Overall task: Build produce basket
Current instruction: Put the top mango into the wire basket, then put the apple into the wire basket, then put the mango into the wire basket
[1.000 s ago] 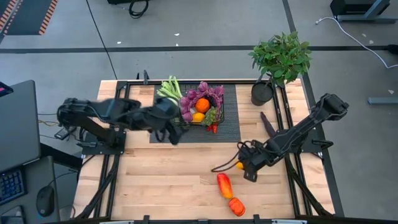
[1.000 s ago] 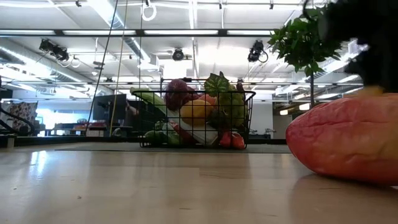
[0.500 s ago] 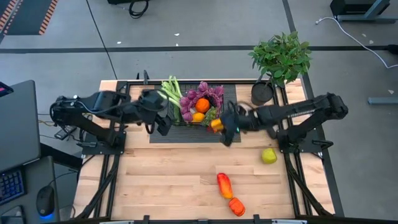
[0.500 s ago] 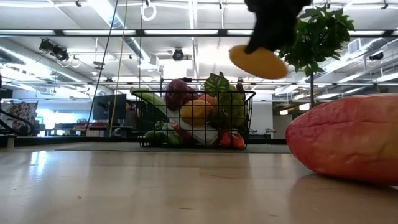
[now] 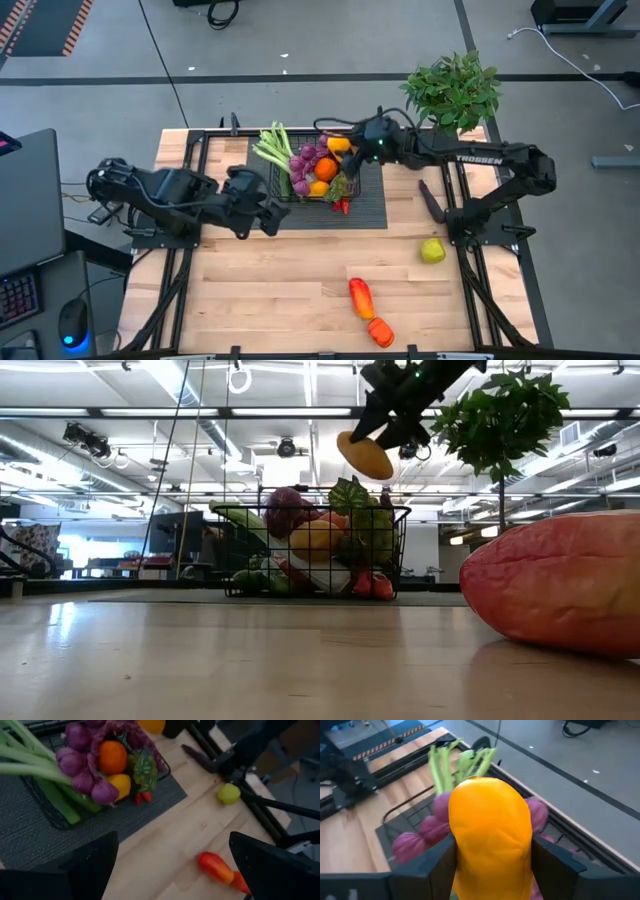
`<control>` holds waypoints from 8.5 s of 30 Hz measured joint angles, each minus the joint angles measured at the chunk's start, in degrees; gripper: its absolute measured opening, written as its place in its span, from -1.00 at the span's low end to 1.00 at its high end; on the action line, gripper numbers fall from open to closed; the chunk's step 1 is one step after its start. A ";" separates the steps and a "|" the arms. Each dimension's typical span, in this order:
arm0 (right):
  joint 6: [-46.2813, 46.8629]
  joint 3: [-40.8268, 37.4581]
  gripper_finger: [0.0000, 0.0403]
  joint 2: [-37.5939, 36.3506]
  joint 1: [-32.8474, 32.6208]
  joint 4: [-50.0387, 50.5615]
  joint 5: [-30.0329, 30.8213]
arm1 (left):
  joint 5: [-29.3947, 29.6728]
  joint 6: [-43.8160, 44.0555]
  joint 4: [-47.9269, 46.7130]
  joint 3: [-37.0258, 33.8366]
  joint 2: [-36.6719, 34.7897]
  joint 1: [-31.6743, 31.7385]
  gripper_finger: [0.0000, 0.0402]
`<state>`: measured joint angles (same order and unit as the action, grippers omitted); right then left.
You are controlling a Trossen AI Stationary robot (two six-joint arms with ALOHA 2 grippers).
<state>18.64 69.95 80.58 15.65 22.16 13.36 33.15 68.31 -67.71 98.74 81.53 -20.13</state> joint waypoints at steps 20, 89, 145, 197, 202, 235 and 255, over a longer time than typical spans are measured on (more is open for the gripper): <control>5.16 -0.05 0.90 -0.17 1.82 16.20 -14.28 | -0.30 -4.27 8.23 -0.07 1.85 4.61 0.92; 70.81 -30.51 0.07 -2.86 -50.01 34.99 -9.38 | -16.83 -4.39 18.14 -0.05 11.49 5.80 0.92; 68.50 -33.57 0.73 -9.14 -40.12 34.36 -5.96 | -22.93 -16.20 16.67 -0.05 11.49 11.35 0.92; 8.58 -2.86 0.91 8.54 -6.77 -20.88 3.27 | -17.09 -32.89 13.81 -0.02 -0.61 25.79 0.92; 6.79 -2.67 0.95 8.04 -6.38 -22.88 4.00 | -17.04 -34.91 14.14 -0.06 4.35 29.50 0.92; 39.20 -2.43 0.84 -6.87 -28.88 32.15 -24.83 | -25.95 -26.38 28.24 -0.06 16.43 8.27 0.92; 88.58 -2.45 0.84 -7.32 -58.79 29.21 -9.89 | -40.89 -69.25 42.77 -0.02 32.64 3.20 0.92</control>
<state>107.22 67.51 73.26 -43.13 51.37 3.46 -7.74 -0.94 -24.95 98.72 114.17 -16.93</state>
